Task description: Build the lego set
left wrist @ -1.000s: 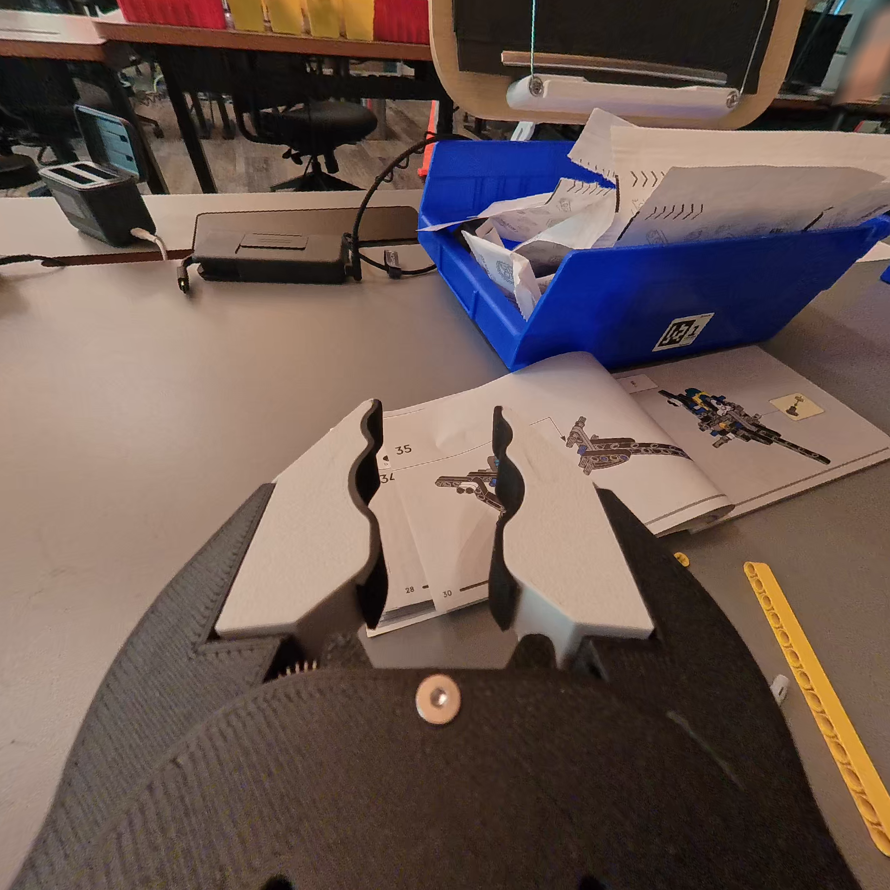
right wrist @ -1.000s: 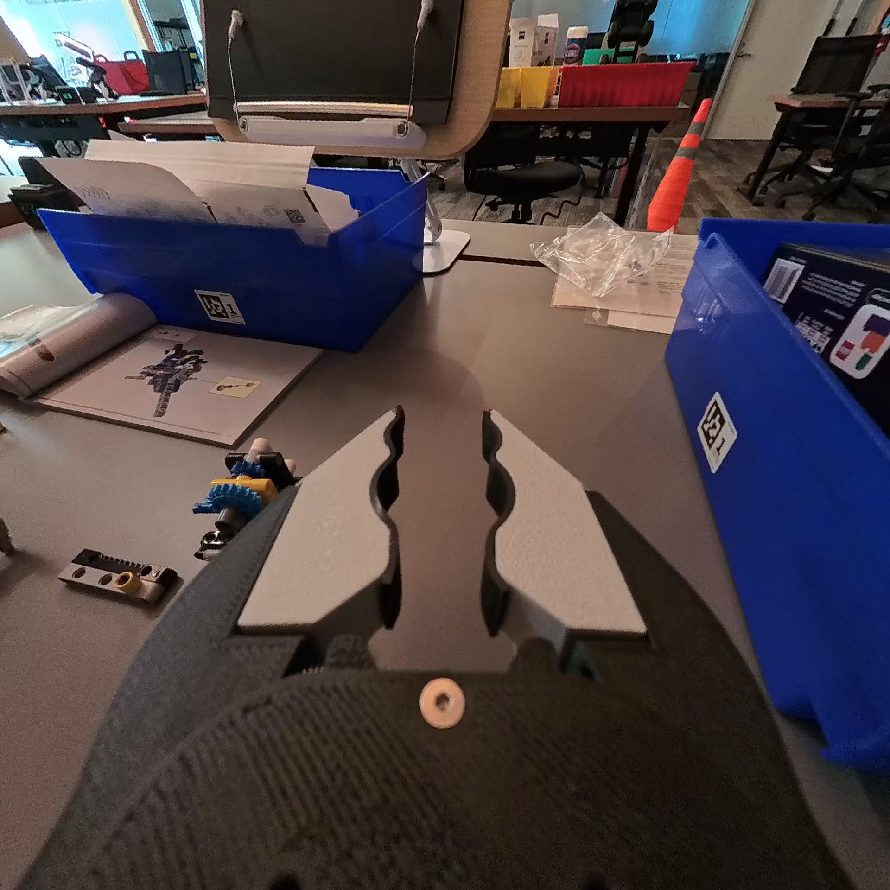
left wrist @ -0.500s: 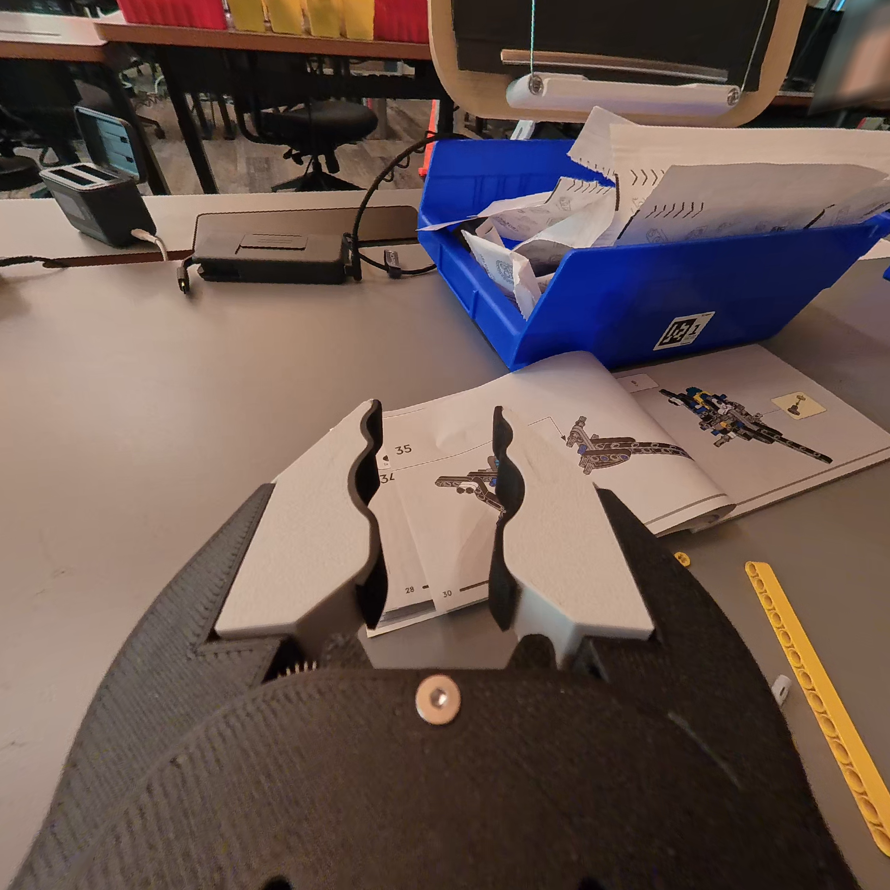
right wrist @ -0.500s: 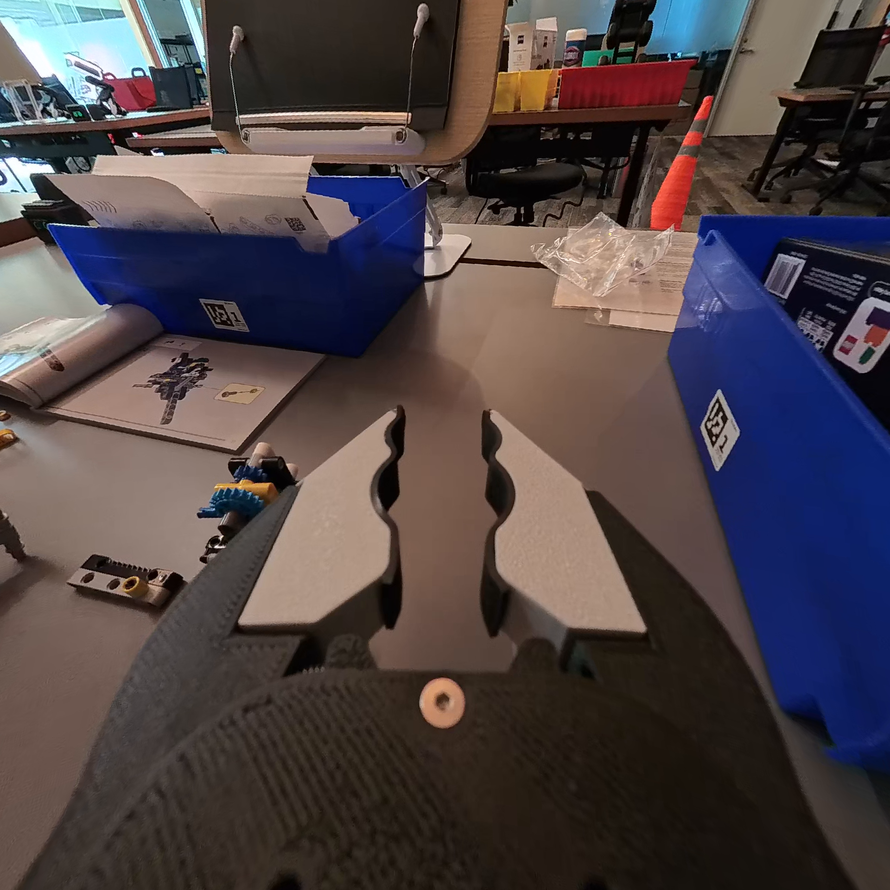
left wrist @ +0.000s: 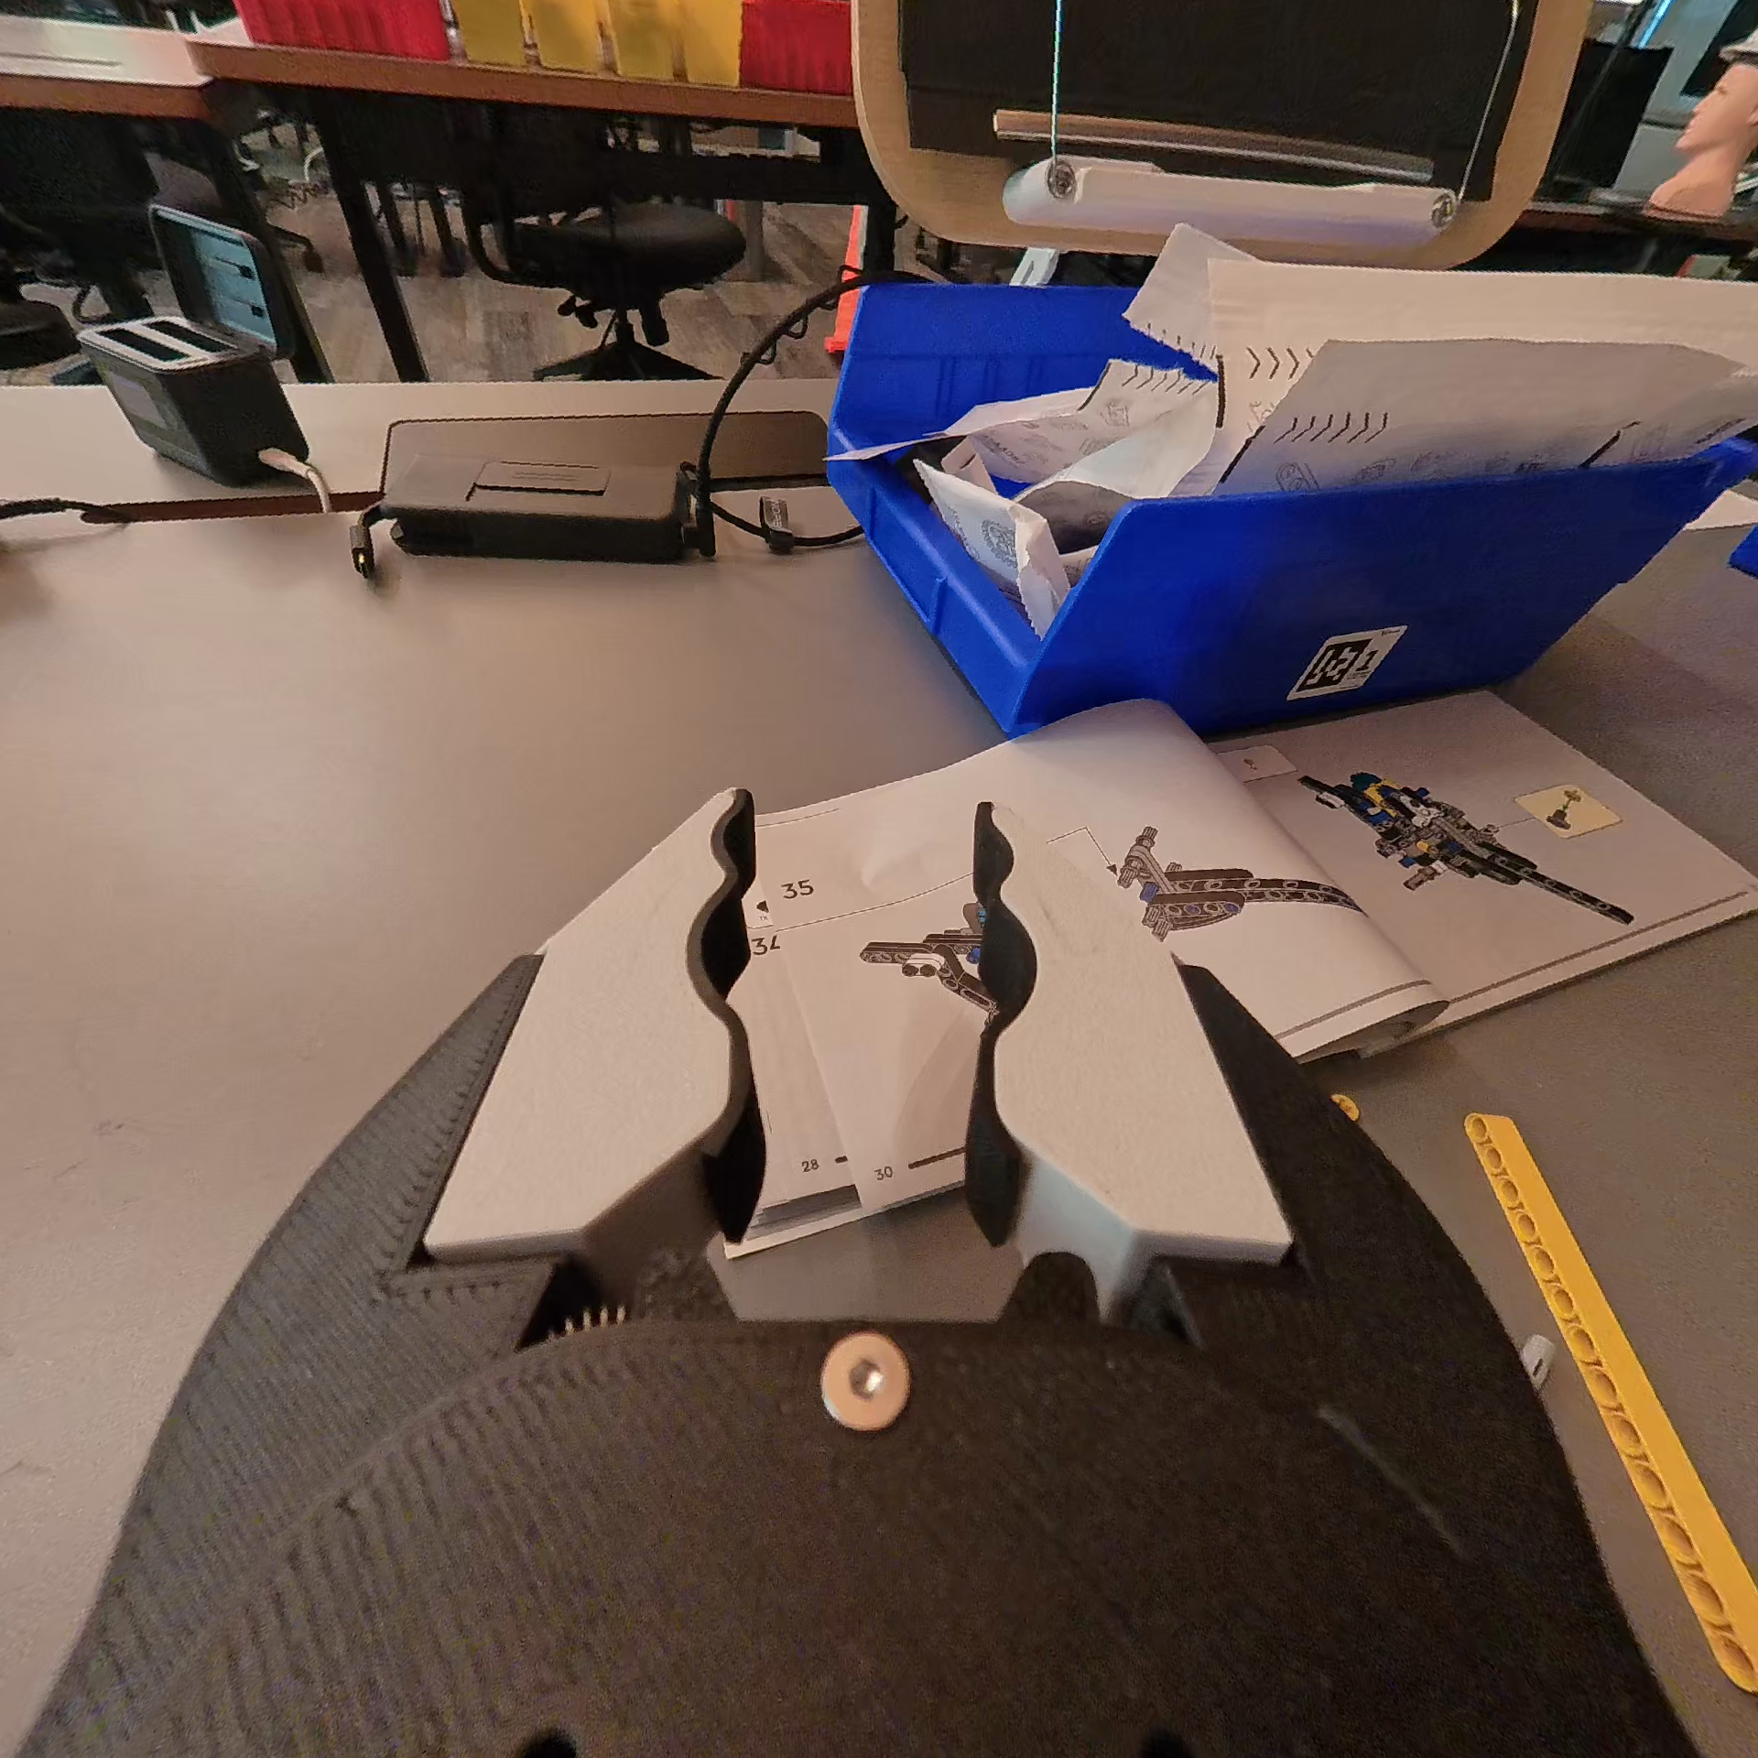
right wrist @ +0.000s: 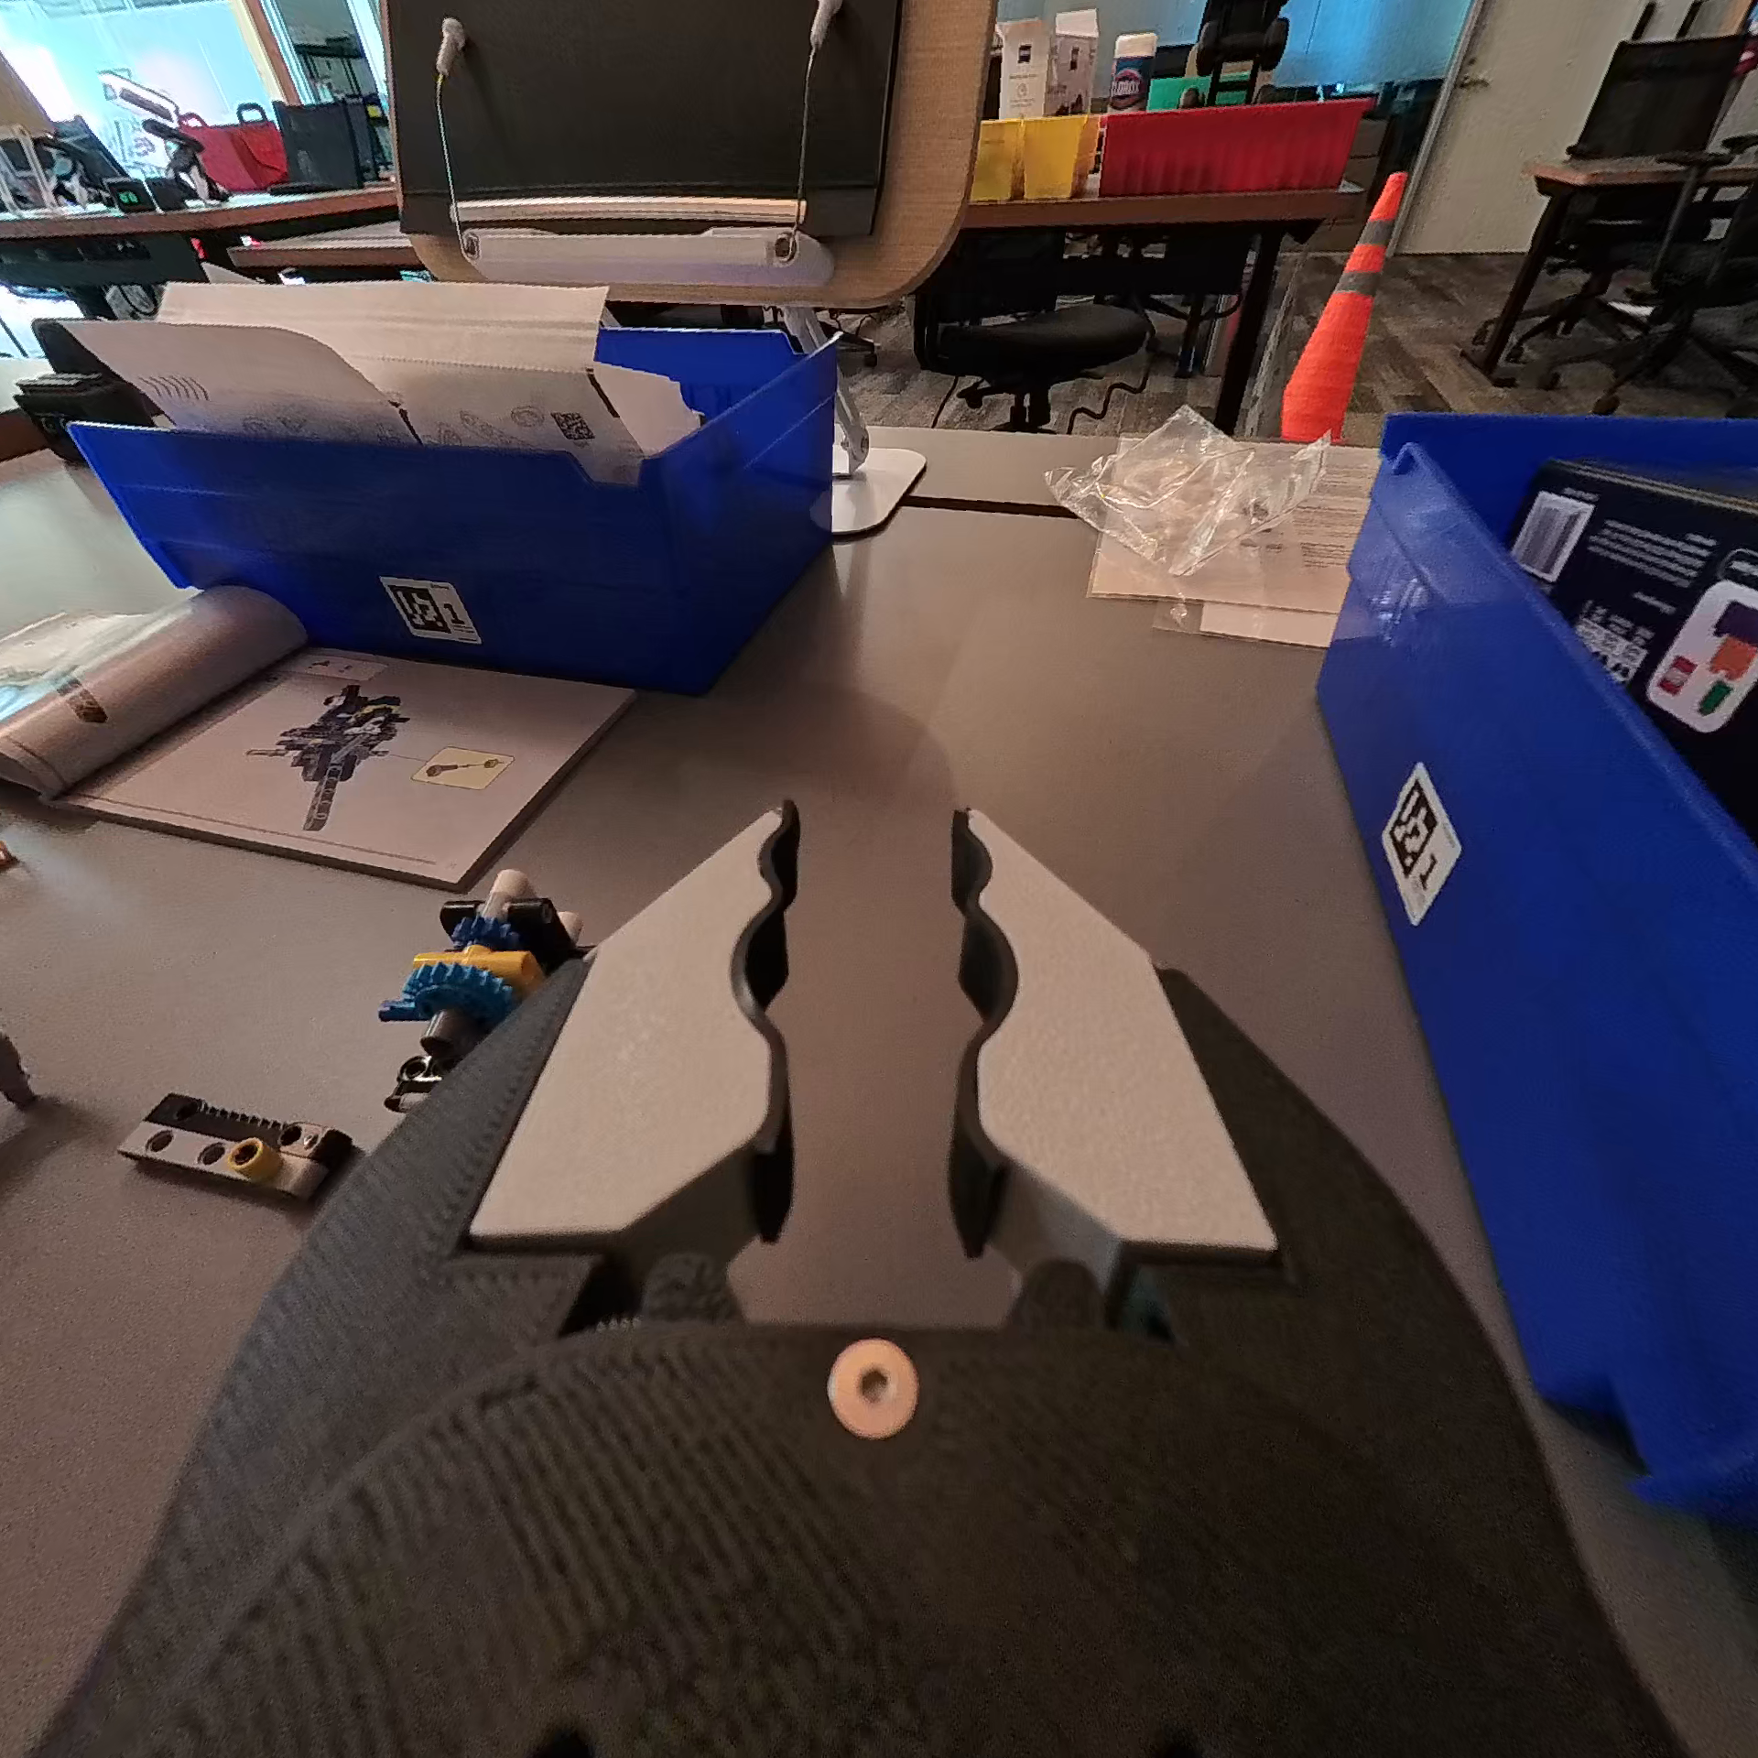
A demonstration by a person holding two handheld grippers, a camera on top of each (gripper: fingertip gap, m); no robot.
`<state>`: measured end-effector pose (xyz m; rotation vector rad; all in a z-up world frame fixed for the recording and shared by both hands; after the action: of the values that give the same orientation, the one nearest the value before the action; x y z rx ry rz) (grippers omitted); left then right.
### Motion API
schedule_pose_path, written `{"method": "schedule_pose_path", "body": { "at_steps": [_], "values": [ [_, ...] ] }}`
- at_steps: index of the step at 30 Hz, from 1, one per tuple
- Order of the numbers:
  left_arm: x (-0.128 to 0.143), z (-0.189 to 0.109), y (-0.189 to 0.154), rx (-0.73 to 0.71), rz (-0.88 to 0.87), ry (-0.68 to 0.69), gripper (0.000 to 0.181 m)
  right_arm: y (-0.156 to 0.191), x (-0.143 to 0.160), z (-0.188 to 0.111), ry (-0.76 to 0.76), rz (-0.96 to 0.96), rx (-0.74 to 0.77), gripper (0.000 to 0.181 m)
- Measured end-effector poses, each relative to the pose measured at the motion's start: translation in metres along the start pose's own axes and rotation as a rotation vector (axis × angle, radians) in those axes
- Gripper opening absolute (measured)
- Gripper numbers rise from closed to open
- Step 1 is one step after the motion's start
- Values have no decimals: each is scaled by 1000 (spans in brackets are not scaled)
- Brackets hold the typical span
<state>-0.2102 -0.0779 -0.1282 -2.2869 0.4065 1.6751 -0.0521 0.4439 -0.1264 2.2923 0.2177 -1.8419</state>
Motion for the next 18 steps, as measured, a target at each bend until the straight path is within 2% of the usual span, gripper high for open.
{"method": "schedule_pose_path", "body": {
  "at_steps": [18],
  "values": [
    [0, 0, 0, -1, 1, 3, 44, 0, 0, 1, 1, 3, 0, 32]
  ]
}}
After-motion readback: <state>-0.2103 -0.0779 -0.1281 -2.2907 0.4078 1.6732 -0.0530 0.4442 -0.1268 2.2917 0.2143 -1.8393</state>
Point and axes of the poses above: each gripper's, where its closed fingertips meet, z out along the fingers, x out of its underside, y = z × x across the jaws, the point moved 10 cm from there along -z, back along the fingers, and after that the axes turned 6 degrees about -x, right-handed, at the moved point
